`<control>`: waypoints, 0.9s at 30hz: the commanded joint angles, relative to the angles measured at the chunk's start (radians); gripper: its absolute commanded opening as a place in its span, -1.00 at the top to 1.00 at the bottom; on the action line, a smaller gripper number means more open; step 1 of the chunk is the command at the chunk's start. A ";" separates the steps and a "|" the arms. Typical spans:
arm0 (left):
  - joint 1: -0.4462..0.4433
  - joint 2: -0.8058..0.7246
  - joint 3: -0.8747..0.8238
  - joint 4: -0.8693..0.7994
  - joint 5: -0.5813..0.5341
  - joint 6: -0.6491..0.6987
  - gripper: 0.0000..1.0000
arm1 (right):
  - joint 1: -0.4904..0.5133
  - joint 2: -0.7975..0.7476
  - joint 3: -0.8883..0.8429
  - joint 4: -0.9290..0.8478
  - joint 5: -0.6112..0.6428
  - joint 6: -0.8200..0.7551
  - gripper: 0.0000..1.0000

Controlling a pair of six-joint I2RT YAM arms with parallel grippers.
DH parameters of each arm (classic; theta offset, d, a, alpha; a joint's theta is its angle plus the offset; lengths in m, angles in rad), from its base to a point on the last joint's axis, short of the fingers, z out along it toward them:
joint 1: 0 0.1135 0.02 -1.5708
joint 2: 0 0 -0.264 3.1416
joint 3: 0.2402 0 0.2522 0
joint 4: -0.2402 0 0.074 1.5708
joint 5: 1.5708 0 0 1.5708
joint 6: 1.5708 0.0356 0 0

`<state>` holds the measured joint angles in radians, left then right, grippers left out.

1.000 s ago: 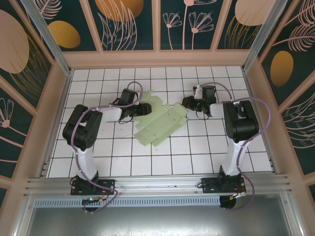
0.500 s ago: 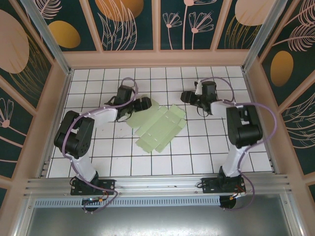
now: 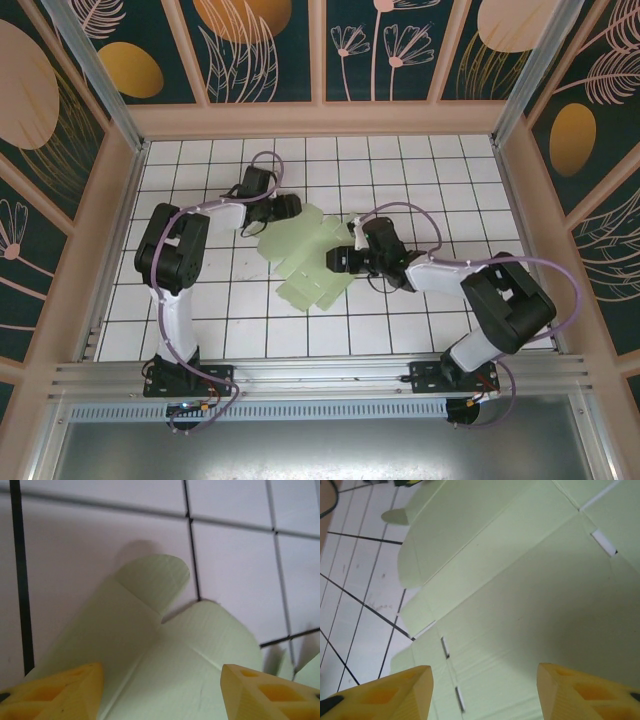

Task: Fold the paper box

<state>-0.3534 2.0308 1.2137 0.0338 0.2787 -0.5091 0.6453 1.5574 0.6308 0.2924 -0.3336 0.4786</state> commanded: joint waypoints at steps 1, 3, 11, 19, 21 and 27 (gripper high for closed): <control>-0.002 -0.066 -0.089 -0.001 0.014 -0.031 -0.26 | -0.024 0.061 -0.012 0.043 0.012 0.065 -0.14; -0.002 -0.107 -0.152 0.017 0.014 -0.049 -0.28 | -0.059 0.090 0.000 0.035 0.010 0.059 -0.13; -0.026 -0.276 -0.385 0.047 -0.009 -0.114 -0.32 | -0.234 0.276 0.163 -0.055 -0.039 -0.053 -0.12; -0.119 -0.406 -0.510 0.054 0.013 -0.170 -0.35 | -0.269 0.498 0.526 -0.194 0.008 -0.172 -0.14; -0.140 -0.443 -0.521 0.054 0.009 -0.183 -0.35 | -0.269 0.524 0.594 -0.207 0.016 -0.181 -0.14; -0.141 -0.522 -0.417 -0.051 -0.127 -0.091 -0.44 | -0.267 0.365 0.525 -0.131 0.036 -0.178 -0.28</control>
<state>-0.4984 1.5291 0.7177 0.0422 0.2329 -0.6483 0.3817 2.0342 1.2053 0.1608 -0.3309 0.3191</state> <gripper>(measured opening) 0.718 0.634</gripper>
